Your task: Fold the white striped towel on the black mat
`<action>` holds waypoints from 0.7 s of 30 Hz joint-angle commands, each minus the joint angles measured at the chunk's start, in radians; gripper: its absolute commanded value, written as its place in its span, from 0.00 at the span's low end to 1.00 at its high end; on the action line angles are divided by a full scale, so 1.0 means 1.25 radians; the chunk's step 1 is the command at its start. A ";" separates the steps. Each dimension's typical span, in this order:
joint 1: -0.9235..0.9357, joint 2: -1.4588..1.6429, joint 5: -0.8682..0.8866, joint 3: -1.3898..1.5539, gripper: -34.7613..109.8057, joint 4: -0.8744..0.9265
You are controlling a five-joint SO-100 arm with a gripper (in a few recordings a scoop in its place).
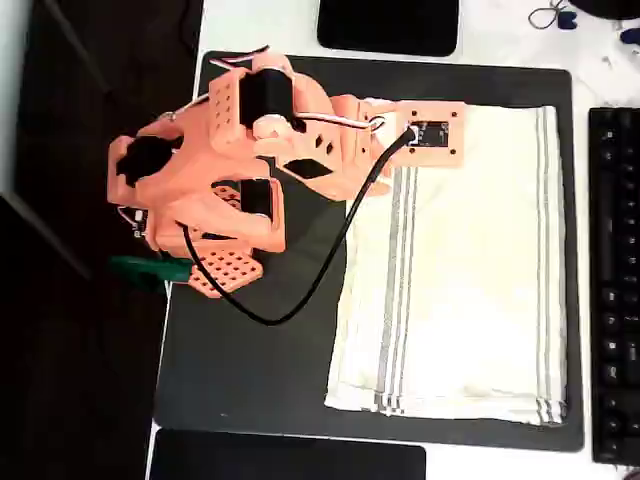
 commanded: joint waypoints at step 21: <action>-0.025 0.434 -0.047 0.912 0.24 -0.405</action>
